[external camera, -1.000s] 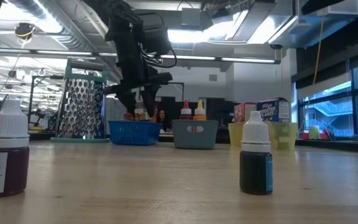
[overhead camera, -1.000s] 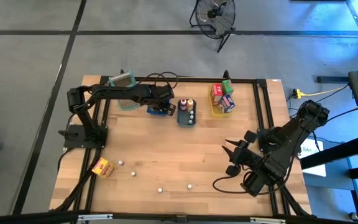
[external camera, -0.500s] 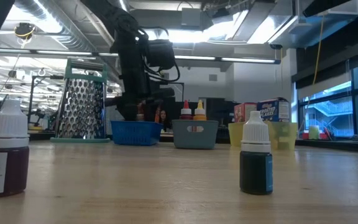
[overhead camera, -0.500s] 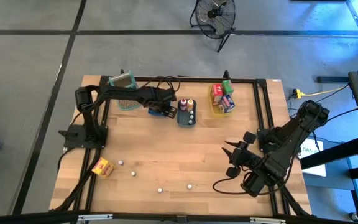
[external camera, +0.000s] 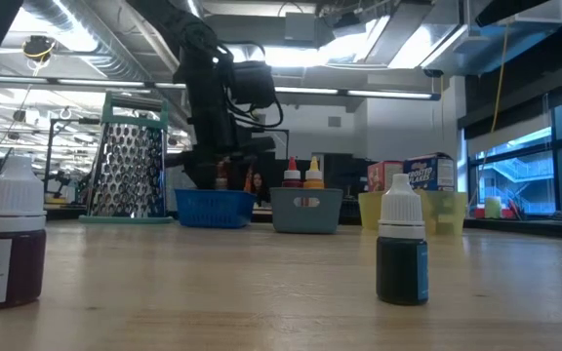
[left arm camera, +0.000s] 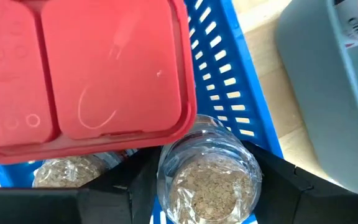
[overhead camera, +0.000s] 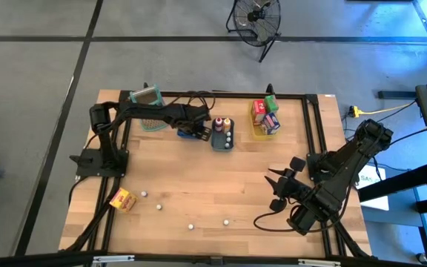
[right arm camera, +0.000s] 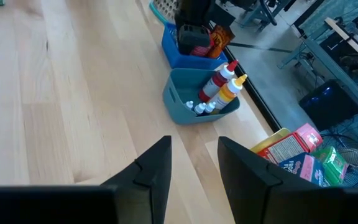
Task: Pick & Place Kitchen Items
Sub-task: Put the brown seasoning bottle into the blue bin, then put the small black food coloring bottle into the dark green bin
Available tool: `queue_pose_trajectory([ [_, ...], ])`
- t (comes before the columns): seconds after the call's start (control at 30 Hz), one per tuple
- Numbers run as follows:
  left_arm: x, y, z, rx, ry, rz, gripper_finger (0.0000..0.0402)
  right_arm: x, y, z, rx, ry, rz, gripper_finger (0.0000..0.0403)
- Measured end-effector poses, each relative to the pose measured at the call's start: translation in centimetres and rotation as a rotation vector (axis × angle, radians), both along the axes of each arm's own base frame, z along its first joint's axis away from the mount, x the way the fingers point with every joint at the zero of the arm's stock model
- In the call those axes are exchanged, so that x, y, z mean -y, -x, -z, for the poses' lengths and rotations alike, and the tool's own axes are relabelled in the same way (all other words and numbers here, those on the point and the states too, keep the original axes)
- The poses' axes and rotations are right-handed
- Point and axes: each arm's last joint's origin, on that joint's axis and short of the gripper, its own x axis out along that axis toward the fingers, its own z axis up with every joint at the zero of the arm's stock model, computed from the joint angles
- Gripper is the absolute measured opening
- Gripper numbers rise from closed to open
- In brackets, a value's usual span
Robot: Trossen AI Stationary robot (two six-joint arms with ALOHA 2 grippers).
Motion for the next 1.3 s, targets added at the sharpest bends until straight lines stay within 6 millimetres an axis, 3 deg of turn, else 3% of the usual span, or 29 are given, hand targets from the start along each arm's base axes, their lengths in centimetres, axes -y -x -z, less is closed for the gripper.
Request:
queue_pose_trajectory([
  [0.73,0.2,-0.2,-0.4,0.025,-0.007,0.019,0.0239,0.0,0.0,0.0,-0.003,0.003,-0.001,0.0133],
  [1.07,1.2,0.0,-3.0,0.127,-0.007,0.061,0.0238,0.0,0.0,0.0,-0.004,0.004,-0.003,0.0133],
  [1.3,2.7,1.3,-6.5,0.21,-0.004,0.118,0.0238,0.0,0.0,0.0,-0.01,-0.001,-0.004,0.0133],
])
